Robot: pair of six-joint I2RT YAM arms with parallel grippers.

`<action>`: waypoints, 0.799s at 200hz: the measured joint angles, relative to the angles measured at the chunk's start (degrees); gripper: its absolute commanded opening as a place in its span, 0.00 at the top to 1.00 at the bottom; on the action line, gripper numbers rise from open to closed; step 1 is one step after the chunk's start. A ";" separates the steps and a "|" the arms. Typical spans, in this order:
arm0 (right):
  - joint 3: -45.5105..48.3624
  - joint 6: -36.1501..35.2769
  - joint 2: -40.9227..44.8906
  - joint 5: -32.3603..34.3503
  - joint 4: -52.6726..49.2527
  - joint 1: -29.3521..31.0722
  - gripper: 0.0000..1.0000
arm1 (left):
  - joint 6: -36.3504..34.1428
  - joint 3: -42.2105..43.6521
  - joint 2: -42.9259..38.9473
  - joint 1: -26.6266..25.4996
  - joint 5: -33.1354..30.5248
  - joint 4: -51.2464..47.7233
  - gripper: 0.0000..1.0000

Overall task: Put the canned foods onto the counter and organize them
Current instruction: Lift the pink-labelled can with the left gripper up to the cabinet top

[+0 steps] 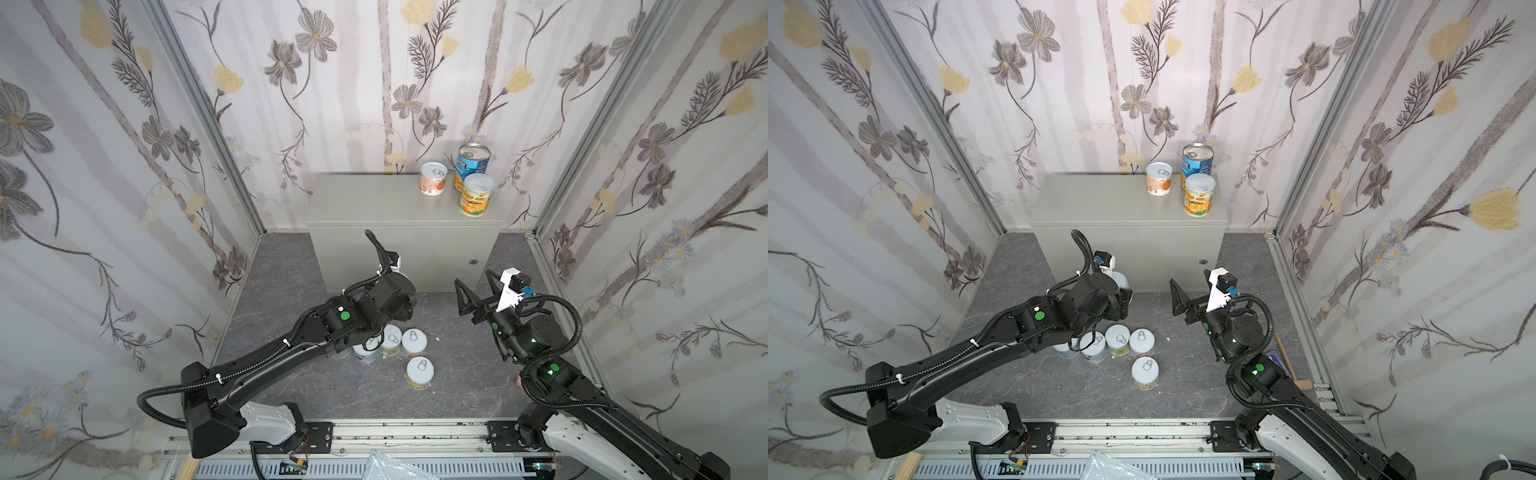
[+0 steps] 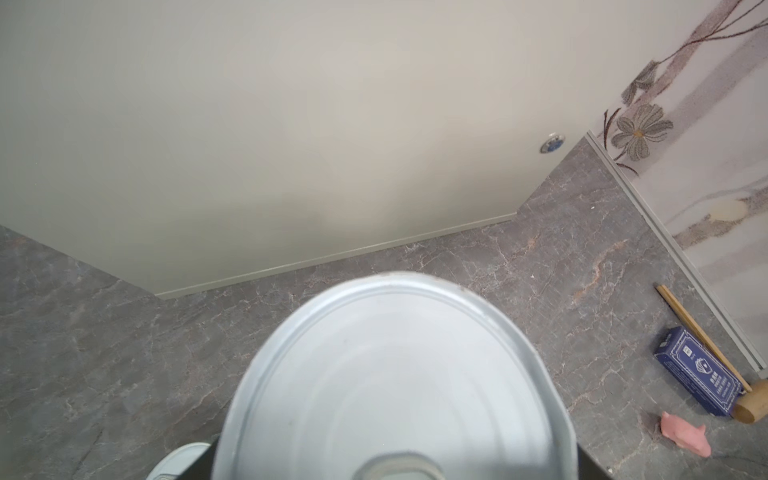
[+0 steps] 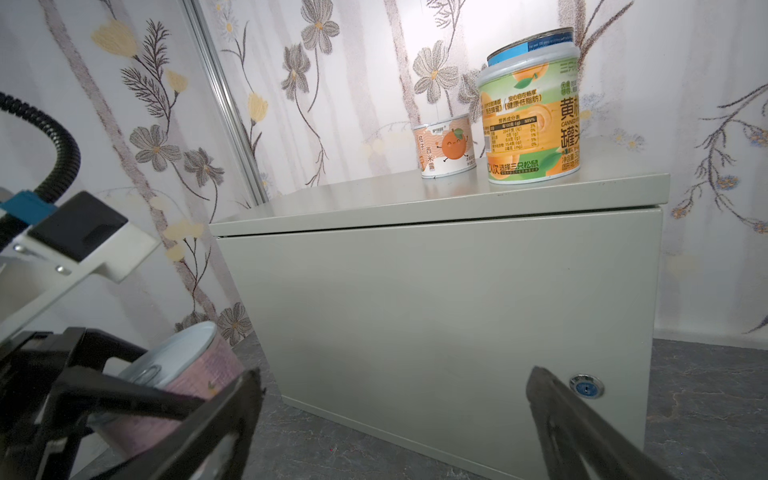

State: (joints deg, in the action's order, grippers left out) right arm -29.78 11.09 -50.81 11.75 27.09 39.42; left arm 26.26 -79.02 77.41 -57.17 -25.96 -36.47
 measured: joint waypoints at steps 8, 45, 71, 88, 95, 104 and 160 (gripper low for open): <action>0.00 -0.26 -0.57 0.02 0.79 0.00 0.00 | -1.03 -2.54 1.22 0.85 -0.04 -0.46 1.00; -0.31 -0.33 -3.19 0.20 4.96 -0.02 0.00 | -4.81 -12.24 5.62 3.04 -0.59 -0.98 1.00; -0.66 -0.72 -4.48 -0.44 8.31 -0.02 0.00 | -7.23 -17.68 8.68 4.96 -1.16 -1.14 1.00; -0.76 -1.40 -5.35 -0.87 10.27 -0.02 0.00 | -8.46 -22.34 11.30 6.51 -0.87 -1.66 1.00; -0.79 -1.77 -5.62 -0.85 10.82 -0.04 0.00 | -8.70 -24.37 12.48 7.17 -0.55 -1.84 1.00; -0.92 -2.05 -6.05 -0.83 11.72 -0.07 0.00 | -9.70 -27.17 14.19 7.87 -0.17 -2.40 1.00; -2.14 -3.23 -7.69 2.10 14.19 -0.07 0.00 | -12.81 -38.18 21.16 10.95 0.59 -5.77 1.00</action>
State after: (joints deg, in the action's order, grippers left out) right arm -31.92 7.86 -58.50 13.85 41.28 39.35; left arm 13.45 -117.21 98.56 -46.22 -25.36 -42.24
